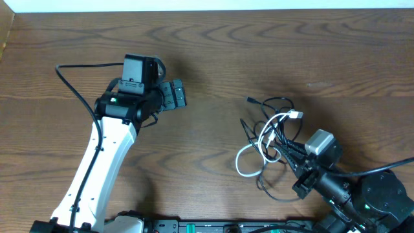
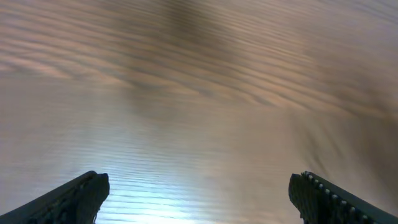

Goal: Untangle cables

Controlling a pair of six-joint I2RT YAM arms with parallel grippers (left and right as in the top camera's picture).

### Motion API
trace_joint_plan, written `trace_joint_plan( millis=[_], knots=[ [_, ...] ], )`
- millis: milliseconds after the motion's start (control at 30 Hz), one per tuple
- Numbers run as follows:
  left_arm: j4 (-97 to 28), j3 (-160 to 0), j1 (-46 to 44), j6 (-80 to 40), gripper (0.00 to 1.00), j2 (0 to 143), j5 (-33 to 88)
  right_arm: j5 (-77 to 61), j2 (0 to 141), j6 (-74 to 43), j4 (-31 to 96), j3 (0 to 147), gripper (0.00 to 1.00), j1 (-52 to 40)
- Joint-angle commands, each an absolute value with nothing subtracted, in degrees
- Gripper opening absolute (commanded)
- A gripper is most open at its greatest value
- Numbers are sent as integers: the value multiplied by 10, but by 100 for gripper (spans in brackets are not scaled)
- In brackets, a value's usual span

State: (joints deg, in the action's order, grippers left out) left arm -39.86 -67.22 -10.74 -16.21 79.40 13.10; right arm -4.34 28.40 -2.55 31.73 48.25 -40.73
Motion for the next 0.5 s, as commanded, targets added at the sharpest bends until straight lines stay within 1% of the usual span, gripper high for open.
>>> trace_joint_plan(
  millis=[0, 67, 167, 300, 367, 400, 467],
  knots=[
    [-390, -681, -111, -82, 98, 797, 333, -7, 307, -25, 293, 490, 3, -409],
    [-389, -681, -117, -39, 98, 797, 431, 22, 333, -25, 257, 490, 4, -409],
    [-398, -681, -131, -2, 98, 797, 517, 102, 380, -20, 164, 490, 1, -409],
    [-430, -681, -151, 48, 98, 795, 525, 190, 469, -20, -22, 490, 1, -405],
    [-446, -681, -152, 49, 98, 792, 482, 198, 525, -21, -112, 490, 1, -396],
    [-454, -681, -152, 46, 98, 789, 451, 198, 551, -21, -137, 490, 3, -390],
    [-472, -681, -149, 36, 98, 782, 387, 190, 598, -21, -143, 491, 19, -381]
  ],
)
